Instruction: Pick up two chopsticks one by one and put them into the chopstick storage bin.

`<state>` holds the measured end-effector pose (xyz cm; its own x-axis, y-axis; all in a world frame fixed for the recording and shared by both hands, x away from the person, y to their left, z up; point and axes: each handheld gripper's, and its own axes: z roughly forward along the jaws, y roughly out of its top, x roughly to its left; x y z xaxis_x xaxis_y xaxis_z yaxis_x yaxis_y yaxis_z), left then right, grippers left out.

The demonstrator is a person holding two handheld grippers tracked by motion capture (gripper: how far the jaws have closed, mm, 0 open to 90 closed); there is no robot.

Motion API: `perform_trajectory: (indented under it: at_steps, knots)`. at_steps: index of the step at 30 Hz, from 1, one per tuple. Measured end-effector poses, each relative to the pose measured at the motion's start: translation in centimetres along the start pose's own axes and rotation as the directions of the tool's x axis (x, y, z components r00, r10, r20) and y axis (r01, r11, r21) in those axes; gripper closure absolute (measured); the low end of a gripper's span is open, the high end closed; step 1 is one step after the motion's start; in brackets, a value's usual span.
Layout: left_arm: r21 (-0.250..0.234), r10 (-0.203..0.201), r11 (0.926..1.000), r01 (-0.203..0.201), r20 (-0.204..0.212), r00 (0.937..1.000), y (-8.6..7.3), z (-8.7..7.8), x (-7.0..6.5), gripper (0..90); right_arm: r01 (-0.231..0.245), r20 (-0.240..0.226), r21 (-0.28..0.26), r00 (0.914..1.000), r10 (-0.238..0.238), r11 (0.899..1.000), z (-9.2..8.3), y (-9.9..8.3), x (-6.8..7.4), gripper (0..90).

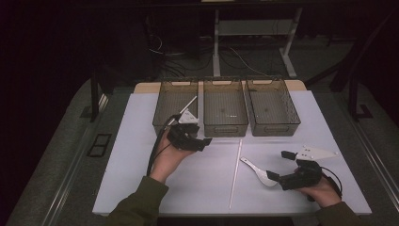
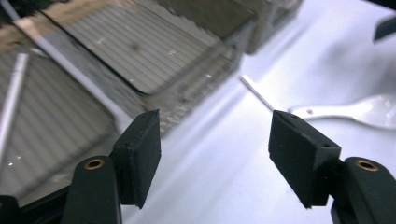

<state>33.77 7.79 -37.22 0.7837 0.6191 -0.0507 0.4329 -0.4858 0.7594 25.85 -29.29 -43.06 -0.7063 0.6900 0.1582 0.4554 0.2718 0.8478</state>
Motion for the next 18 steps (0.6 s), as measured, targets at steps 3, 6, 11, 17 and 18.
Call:
perform_trajectory:
  at_steps: [3, 6, 11, 17, 18]
  knots:
    - [0.005, 0.016, 0.9999, -0.016, 0.027, 0.9995, -0.8, 0.5, -1.6, 37.6, 0.000, 0.001, 0.001, 1.0000, 0.000, 1.000, 0.0, 0.0, 0.0, 0.8]
    - [0.023, 0.052, 0.9983, -0.053, 0.025, 0.9983, -1.4, 1.2, -3.1, 40.7, -0.001, 0.002, -0.001, 1.0000, 0.001, 1.000, 0.0, 0.0, 0.0, 0.9]
    - [0.032, 0.058, 0.9977, -0.060, 0.069, 0.9960, -2.1, 2.2, -4.9, 47.3, 0.002, 0.005, -0.002, 1.0000, -0.002, 1.000, 0.0, 0.0, 0.0, 0.9]
    - [0.043, 0.036, 0.9981, -0.043, 0.154, 0.9874, -2.7, 3.7, -6.4, 56.8, 0.002, 0.003, 0.001, 1.0000, -0.002, 1.000, 0.0, 0.0, 0.0, 0.9]
    - [0.049, 0.032, 0.9980, -0.041, 0.161, 0.9864, -2.8, 4.0, -6.6, 57.0, 0.002, 0.002, 0.002, 1.0000, -0.002, 1.000, 0.0, 0.0, 0.0, 0.9]
